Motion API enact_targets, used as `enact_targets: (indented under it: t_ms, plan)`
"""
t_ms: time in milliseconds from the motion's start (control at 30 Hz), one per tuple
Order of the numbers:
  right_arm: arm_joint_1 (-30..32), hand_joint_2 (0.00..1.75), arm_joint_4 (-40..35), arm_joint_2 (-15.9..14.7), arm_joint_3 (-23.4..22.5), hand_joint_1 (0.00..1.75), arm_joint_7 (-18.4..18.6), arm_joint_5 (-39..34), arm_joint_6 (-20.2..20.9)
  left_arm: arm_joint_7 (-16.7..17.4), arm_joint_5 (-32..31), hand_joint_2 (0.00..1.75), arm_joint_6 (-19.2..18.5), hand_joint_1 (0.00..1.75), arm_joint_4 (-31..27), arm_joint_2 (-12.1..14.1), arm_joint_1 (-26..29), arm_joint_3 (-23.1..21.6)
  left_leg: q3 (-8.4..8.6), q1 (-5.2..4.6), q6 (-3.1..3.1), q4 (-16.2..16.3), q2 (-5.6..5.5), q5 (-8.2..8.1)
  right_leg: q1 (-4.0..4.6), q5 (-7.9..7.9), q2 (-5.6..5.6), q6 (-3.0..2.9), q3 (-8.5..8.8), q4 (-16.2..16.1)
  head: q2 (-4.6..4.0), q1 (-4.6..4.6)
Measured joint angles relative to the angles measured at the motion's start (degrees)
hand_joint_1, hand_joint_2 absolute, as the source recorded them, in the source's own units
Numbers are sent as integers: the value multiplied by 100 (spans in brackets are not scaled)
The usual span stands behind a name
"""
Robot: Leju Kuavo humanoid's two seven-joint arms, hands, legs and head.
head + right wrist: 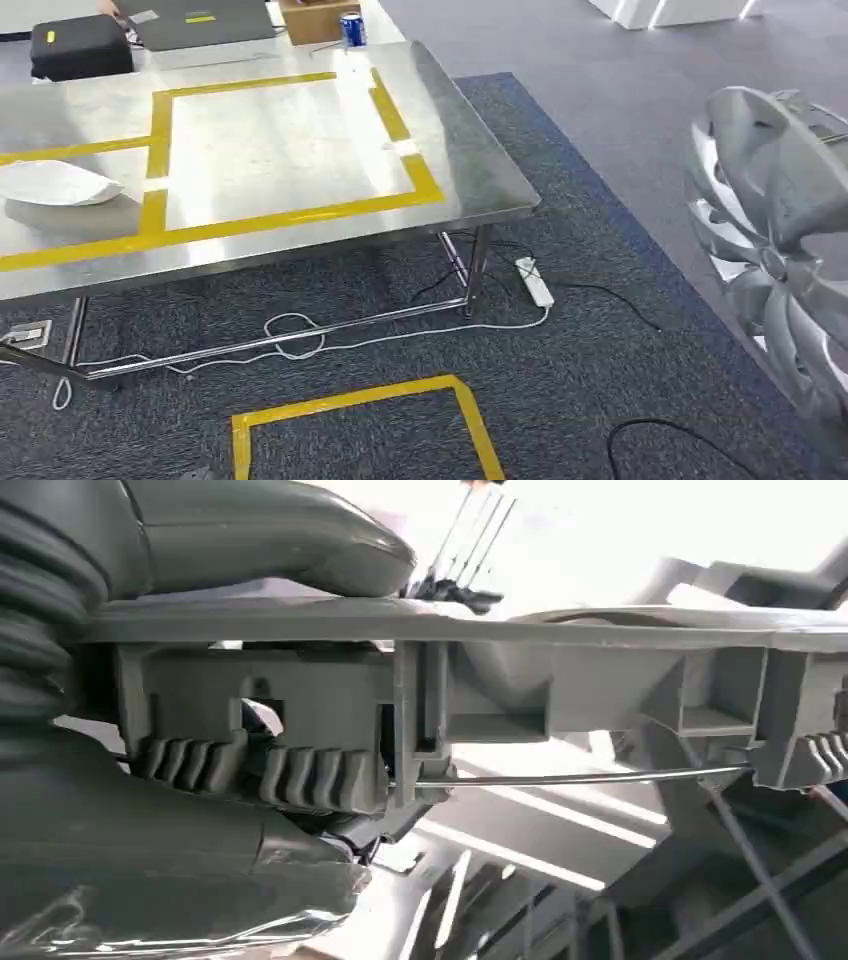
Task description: Take the parts from the cabinet and place them on the table.
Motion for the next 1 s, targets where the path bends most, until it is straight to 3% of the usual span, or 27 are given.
enact_targets:
  t_ms: [33, 67, 100, 133, 167, 233, 267, 300, 333, 433, 467, 500, 533, 567, 600, 633, 667, 733, 767, 800, 833, 933, 967, 1000]
  plan:
    - [7, 175, 2, -13, 0, 175, -2, -20, -2, 0, -2, 175, 0, 0, 0, 11, -19, 0, -6, 9, 23, 0, -71, 5, -6, -208, 166, 12, -192, 390, 0, 28]
    - [2, 175, 2, -17, 2, 175, -4, -20, -2, 0, 0, 175, 0, 0, 0, 13, -30, 0, -8, 9, 33, 0, -150, 3, -8, -429, 233, 28, -429, 881, 0, 37]
    - [2, 175, 2, -20, 11, 175, -4, -20, 0, 0, -2, 175, -4, 0, 0, 13, -30, 0, -8, 9, 39, 1, -222, 1, -6, -603, 252, 42, -669, 1347, 0, 37]
    - [11, 175, 4, -22, 15, 175, -2, -20, 0, 0, -2, 175, -9, 0, 0, 9, -28, 0, -5, 8, 38, 1, -309, 1, -6, -634, 258, 47, -813, 1590, 0, 35]
    - [10, 175, 4, -22, 17, 175, 0, -18, 0, 0, -2, 175, -9, 0, 0, 7, -24, 0, 2, 13, 35, 4, -404, 3, -7, -497, 258, 49, -807, 1508, 0, 37]
    - [5, 175, 4, -22, 17, 175, 2, -20, -2, 0, -2, 175, -9, 0, 0, 4, -10, 0, 20, 37, 6, 14, -579, 5, -31, 7, 311, 54, -462, 717, 0, 33]
    - [1, 175, 4, -22, 17, 175, 0, -20, -2, 0, -2, 175, -9, 0, 0, 7, -11, 0, 26, 50, -23, 32, -659, -2, -62, 254, 449, 68, -220, 205, 0, 37]
    - [-5, 175, 9, -22, 20, 175, 0, -20, -2, 0, -2, 175, -9, 0, 0, 20, -17, 0, 7, 39, -73, 53, -737, -5, -113, 231, 779, 85, -72, -97, 0, 46]
    - [3, 175, 9, -22, 22, 175, -7, -20, -2, -4, -2, 175, -9, 0, 0, 26, -33, 0, -47, 28, -102, 112, -818, -12, -116, 214, 793, 14, -30, -180, 0, 39]
    - [-4, 175, 11, -22, 24, 175, 2, -22, -4, -13, -2, 175, -9, 0, 0, 31, 25, 2, -116, 64, -213, 46, -979, 71, -71, 237, 609, -108, -55, -142, 0, 35]
    - [-11, 175, 11, -22, 22, 175, 0, -24, -7, -13, -2, 175, -4, 0, 0, 61, 33, 4, -121, 68, -226, 60, -981, 54, -111, 257, 523, -156, -47, -170, 0, 42]
    - [-23, 175, 11, -22, 20, 175, -2, -31, -9, -13, -2, 175, -4, 0, 0, 35, 41, 4, -173, 18, -255, 192, -622, -63, -104, 257, 462, -200, -40, -173, 0, 4]
    - [-13, 175, 4, -22, 20, 175, -9, -33, -9, -13, -2, 175, -7, 0, 0, 33, 24, 4, -338, 21, -282, 514, -392, -273, -93, 252, 390, -228, -42, -173, 0, -53]
    - [-1, 175, 4, -22, 20, 175, -9, -33, -9, -15, -2, 175, -7, 0, 0, 31, 1, 4, -593, 29, -299, 1029, -265, -533, -79, 247, 297, -237, -47, -173, 0, -59]
    - [-2, 175, 4, -22, 17, 175, -9, -33, -9, -15, -2, 175, -11, 0, 0, 31, -14, 4, -822, 30, -306, 1501, -215, -729, -67, 241, 209, -246, -51, -173, 0, -57]
    - [-1, 175, 9, -22, 20, 175, -9, -31, 0, -15, -2, 175, -11, 0, 0, 28, -15, 4, -991, 32, -306, 1843, -207, -815, -60, 237, 122, -252, -51, -173, 0, -61]
    - [-2, 175, 11, -22, 22, 175, -9, -28, 7, -15, -2, 175, -11, 0, 0, 28, -13, 4, -1010, 31, -302, 1877, -207, -757, -56, 232, 47, -256, -44, -173, 0, -59]
    - [-9, 175, 13, -22, 24, 175, -9, -28, 11, -15, -4, 175, -11, 0, 0, 33, 2, 4, -723, 28, -267, 1335, -195, -374, -44, 214, -92, -244, -24, -173, 0, -66]
    - [-21, 175, 13, -22, 24, 175, -9, -31, 9, -15, -4, 175, -11, 0, 0, 37, 3, 4, -424, 11, -227, 807, -70, -118, -40, 198, -165, -231, 1, -173, 0, -63]
    - [-30, 175, 13, -22, 24, 175, -6, -31, 11, -15, -4, 175, -11, 0, 0, 39, -4, 4, -143, -35, -175, 336, 335, 29, -19, 179, -220, -202, 33, -173, 0, -68]
    - [-21, 175, 13, -22, 20, 175, -7, -33, 11, -15, -4, 175, -11, 0, 0, 42, -32, 4, -52, -94, -177, 107, 454, -63, 31, 138, -277, -160, 30, -139, 0, -85]
    - [-61, 175, 20, -22, 24, 175, -4, -33, 26, -15, -4, 175, -11, 0, 0, 39, -33, 4, -117, -90, -90, 125, 222, -60, 43, 130, -494, -100, 96, -214, 0, -50]
    - [-66, 175, 20, -22, 24, 175, -2, -33, 26, -15, -4, 175, -11, 0, 0, 28, -28, 4, -65, -57, -45, 74, 128, -31, 44, 90, -566, -46, 146, -220, 0, -68]
    - [-82, 175, 24, -22, 22, 175, 7, -37, 17, -13, -4, 175, -15, 0, 0, 20, -9, 4, -47, -23, -21, 58, 60, -18, 20, 10, -283, -7, 124, -127, 0, -22]
